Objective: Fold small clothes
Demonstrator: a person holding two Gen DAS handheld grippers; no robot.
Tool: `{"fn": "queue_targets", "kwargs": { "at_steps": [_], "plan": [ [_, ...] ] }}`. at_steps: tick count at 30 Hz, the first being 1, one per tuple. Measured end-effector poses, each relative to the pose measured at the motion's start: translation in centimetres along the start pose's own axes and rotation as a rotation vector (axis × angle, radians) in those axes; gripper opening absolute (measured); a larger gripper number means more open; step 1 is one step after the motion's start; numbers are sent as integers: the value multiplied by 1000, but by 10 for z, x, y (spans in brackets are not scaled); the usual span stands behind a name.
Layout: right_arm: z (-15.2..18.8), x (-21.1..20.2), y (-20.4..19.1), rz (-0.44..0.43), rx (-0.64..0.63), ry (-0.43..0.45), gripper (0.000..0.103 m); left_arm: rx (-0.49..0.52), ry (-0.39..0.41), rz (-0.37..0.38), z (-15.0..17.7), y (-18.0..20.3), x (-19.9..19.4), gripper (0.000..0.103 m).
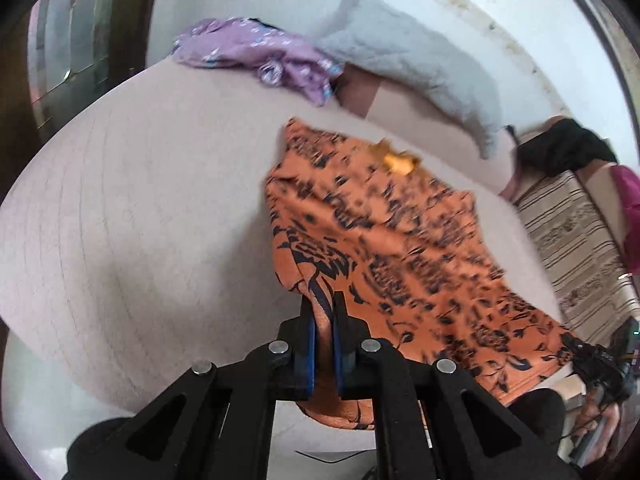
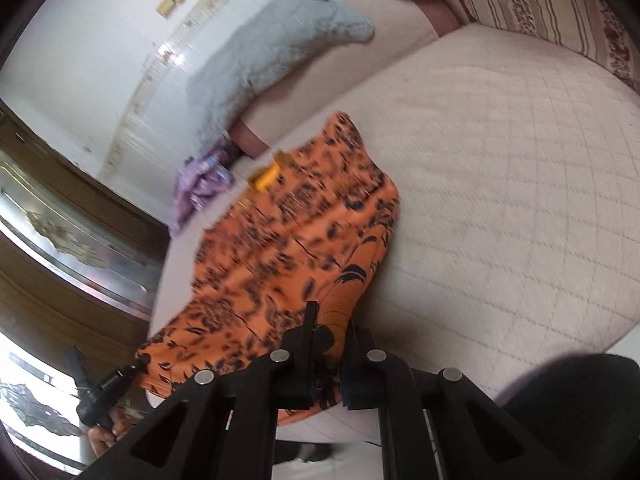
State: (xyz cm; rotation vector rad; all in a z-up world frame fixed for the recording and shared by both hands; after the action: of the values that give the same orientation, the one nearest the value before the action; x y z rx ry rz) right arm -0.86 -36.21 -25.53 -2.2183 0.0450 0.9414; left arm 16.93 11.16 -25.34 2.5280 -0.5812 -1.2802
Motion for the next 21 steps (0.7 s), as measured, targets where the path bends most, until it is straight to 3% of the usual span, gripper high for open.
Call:
{"fn": "queue_targets", "kwargs": {
  "at_steps": [7, 11, 14, 17, 21],
  "plan": [
    [-49, 1, -19, -105, 18, 23, 8, 27, 2, 36, -56, 8, 3, 7],
    [-113, 16, -24, -134, 42, 98, 8, 30, 5, 6, -108, 10, 26, 7],
    [-162, 43, -20, -149, 84, 136, 8, 23, -17, -33, -152, 9, 61, 7],
    [-217, 98, -6, -159, 154, 155, 8, 4, -66, -57, -190, 6, 113, 7],
    [-257, 184, 16, -157, 222, 122, 8, -30, -145, -126, -218, -5, 198, 7]
  ]
}}
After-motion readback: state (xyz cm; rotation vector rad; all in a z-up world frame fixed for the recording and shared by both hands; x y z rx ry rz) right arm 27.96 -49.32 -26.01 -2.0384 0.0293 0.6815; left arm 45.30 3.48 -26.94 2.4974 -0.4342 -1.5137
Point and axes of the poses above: each gripper's, at about its wrist camera, not at the fingertips, and x roughly the way its jaws point, y to its right, z to its underside, the point moved 3 cm from there along x, roughly the way its jaws point, and after that the axes turned 1 degree about z, right-handed, at the moved point
